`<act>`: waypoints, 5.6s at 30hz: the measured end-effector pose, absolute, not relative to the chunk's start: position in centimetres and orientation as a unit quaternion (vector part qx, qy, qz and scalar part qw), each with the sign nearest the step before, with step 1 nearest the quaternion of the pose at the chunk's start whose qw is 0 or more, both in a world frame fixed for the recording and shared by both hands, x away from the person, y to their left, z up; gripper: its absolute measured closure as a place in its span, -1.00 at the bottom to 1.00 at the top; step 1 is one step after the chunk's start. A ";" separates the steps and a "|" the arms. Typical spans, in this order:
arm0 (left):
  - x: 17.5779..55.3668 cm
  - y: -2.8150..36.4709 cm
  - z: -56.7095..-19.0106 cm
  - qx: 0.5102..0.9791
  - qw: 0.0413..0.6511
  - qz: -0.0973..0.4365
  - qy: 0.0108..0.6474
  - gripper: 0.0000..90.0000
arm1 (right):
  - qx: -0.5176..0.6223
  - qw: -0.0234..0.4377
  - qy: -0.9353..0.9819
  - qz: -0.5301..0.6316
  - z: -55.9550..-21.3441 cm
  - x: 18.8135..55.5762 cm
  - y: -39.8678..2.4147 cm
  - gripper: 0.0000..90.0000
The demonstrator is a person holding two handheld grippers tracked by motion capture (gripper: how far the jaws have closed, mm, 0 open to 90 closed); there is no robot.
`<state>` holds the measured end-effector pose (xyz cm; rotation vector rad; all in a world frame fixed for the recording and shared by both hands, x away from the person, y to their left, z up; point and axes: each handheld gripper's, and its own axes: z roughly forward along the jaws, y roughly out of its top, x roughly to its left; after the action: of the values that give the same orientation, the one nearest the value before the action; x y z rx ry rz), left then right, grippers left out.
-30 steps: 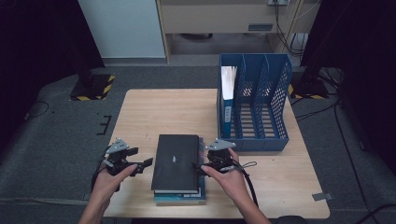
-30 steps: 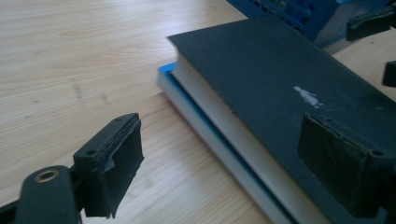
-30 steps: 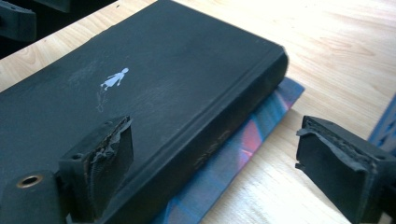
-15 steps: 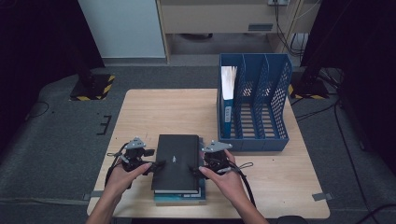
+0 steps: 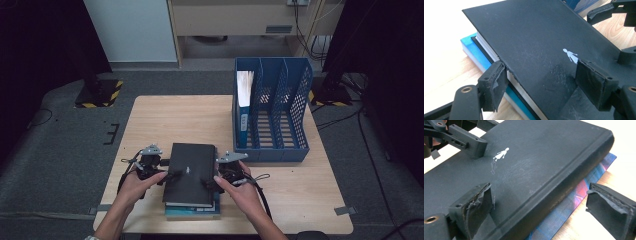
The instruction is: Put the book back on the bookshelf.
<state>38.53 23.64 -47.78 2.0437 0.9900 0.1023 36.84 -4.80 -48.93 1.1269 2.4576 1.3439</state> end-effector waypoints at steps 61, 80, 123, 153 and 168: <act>40.6 22.2 -47.6 0.838 0.402 0.009 0.369 -0.49 | 0.444 -0.092 0.748 0.485 -52.1 39.9 -6.2 -1.00; 40.3 22.8 -45.8 0.840 0.411 0.024 0.354 -0.25 | 0.422 -0.039 0.770 0.478 -49.6 39.4 -5.7 -0.91; 40.3 25.9 -39.4 0.823 0.430 0.102 0.357 0.57 | 0.343 0.112 0.807 0.467 -40.6 41.2 -3.2 -0.42; 43.1 25.1 -37.6 0.826 0.408 0.149 0.359 0.66 | 0.346 0.155 0.799 0.467 -38.6 45.0 -2.0 -0.39; 41.8 25.3 -37.7 0.830 0.406 0.151 0.352 0.67 | 0.327 0.164 0.804 0.469 -38.3 44.1 -2.4 -0.36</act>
<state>41.77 25.33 -37.70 2.0924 0.8892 0.3797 44.06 -2.40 -38.30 0.9312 2.2918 1.3367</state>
